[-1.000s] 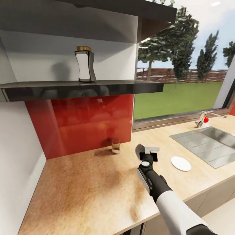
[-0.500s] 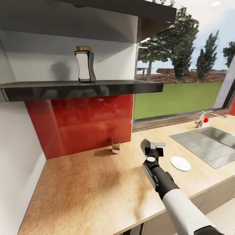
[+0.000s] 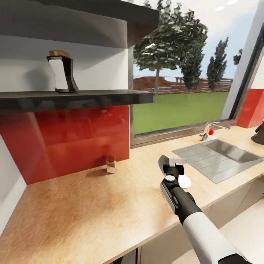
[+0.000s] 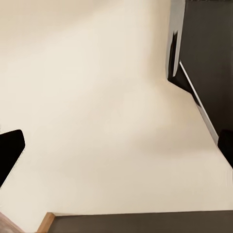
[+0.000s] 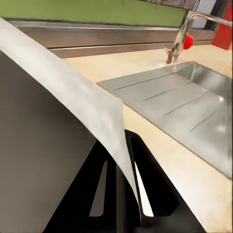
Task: Set up a coffee station on the kitchen countertop: keep the coffee maker on the countertop, move the bottle of coffee from the kitchen shelf to the counter next to the coffee maker, place a paper coffee filter on top of the coffee maker, put the saucer next to the coffee maker with the coffee cup on the saucer, and place the electric kettle next to the coffee maker.
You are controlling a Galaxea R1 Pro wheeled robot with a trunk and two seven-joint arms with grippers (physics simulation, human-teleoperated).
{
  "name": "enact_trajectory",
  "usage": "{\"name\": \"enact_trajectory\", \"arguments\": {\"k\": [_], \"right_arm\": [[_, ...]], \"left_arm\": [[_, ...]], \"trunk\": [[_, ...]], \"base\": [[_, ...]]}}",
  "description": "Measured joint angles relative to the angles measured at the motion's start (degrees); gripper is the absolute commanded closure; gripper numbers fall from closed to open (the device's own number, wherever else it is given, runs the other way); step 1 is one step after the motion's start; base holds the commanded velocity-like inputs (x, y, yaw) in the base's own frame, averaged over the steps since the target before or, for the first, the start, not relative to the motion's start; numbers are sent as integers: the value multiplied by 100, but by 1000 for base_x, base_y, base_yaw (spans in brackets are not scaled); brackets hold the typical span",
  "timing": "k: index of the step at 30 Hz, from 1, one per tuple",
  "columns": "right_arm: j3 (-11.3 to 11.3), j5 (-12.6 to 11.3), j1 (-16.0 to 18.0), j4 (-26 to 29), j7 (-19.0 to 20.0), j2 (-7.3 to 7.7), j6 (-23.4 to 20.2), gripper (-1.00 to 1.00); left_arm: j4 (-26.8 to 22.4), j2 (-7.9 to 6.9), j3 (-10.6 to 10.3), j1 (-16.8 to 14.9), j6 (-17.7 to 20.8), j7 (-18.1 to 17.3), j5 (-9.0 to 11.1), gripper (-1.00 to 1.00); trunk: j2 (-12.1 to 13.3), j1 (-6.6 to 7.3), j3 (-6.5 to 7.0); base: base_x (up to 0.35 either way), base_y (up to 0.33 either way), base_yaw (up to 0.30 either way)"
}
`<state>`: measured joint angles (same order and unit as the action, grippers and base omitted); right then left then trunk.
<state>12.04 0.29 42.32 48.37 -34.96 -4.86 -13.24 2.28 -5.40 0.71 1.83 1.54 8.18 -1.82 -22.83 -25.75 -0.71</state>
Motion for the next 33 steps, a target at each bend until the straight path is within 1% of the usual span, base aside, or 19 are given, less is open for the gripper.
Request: {"name": "enact_trajectory", "arguments": {"k": [22,33], "right_arm": [[0,0,0,-43,-9,-4,-3,100],[-13,0,0,-49,-9,-8,-4,100]], "left_arm": [[-1,3,8,0,4,0,8,-100],[-1,2,8,0,15,7,22,-100]], "trunk": [[0,0,0],[0,1,0]], "base": [[88,-274,-300],[137,-270,-297]]}}
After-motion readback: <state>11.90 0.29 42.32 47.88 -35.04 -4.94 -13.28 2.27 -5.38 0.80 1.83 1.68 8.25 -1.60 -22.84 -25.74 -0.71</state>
